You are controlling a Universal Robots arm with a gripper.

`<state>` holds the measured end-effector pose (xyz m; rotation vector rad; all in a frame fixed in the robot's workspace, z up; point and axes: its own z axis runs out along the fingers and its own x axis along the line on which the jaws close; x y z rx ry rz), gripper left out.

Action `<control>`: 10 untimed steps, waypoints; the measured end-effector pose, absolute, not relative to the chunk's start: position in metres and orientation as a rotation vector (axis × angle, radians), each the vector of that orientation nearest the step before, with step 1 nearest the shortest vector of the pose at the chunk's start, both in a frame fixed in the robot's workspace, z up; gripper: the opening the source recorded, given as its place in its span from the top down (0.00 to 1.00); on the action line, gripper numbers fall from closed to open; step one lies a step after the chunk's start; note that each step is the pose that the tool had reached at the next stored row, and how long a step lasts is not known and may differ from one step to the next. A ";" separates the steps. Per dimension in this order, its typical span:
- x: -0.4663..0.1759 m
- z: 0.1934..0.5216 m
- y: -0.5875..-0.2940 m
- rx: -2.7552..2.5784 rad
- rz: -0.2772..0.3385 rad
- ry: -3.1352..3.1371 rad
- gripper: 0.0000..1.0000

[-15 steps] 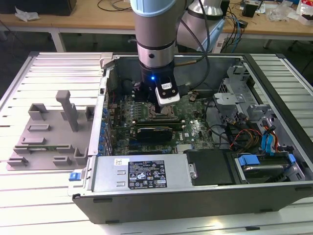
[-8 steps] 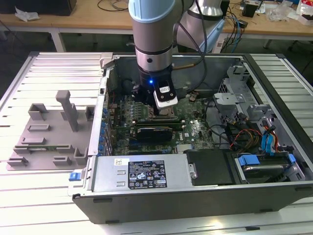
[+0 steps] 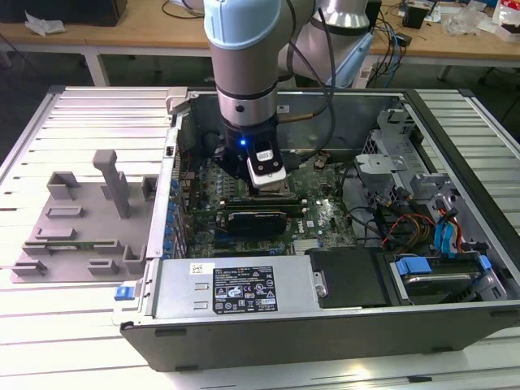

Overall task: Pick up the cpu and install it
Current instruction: 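Install the second cpu locking lever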

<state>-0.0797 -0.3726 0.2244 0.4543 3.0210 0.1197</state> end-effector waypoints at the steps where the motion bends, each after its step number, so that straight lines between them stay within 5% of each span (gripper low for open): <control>1: -0.080 0.222 -0.373 0.455 0.120 3.021 0.89; 10: -0.087 0.207 -0.369 0.482 0.130 3.017 0.89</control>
